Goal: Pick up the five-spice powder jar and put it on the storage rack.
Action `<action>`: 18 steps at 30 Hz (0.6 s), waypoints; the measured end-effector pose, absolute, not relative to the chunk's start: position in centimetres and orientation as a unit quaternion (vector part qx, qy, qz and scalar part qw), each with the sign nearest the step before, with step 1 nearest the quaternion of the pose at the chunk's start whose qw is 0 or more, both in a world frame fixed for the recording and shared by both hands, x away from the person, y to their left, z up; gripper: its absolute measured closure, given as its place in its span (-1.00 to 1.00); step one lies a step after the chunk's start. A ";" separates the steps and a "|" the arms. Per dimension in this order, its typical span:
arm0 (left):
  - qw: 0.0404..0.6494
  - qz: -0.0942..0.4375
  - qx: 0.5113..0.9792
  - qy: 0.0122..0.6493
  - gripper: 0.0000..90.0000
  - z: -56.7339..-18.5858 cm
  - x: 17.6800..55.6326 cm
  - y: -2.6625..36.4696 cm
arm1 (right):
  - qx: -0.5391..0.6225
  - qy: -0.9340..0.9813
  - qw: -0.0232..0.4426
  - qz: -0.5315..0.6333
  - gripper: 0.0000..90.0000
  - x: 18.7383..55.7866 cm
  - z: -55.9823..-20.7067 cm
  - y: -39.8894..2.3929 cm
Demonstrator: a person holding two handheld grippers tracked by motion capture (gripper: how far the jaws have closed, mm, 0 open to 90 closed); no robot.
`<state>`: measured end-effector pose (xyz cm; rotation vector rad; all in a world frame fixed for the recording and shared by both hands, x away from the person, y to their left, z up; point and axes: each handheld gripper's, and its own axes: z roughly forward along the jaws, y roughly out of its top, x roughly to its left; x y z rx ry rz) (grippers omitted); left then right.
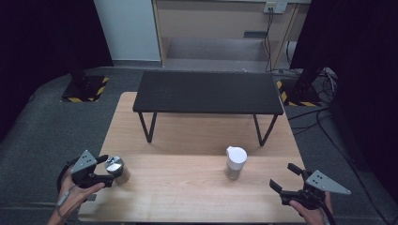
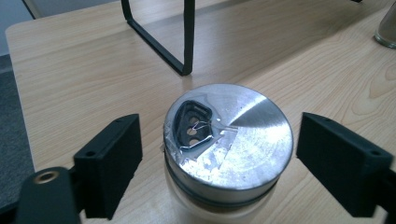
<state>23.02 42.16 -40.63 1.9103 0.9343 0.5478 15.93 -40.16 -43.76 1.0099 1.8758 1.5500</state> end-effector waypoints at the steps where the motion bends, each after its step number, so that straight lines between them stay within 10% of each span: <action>1: 0.464 0.225 0.768 0.380 -0.45 -41.1 23.0 42.2 | 0.371 0.690 0.251 0.569 -0.90 15.9 -43.7 -40.1; 18: 0.482 0.222 0.765 0.363 -0.26 -40.9 23.0 42.0 | 0.371 0.689 0.253 0.568 -0.89 15.9 -43.7 -40.1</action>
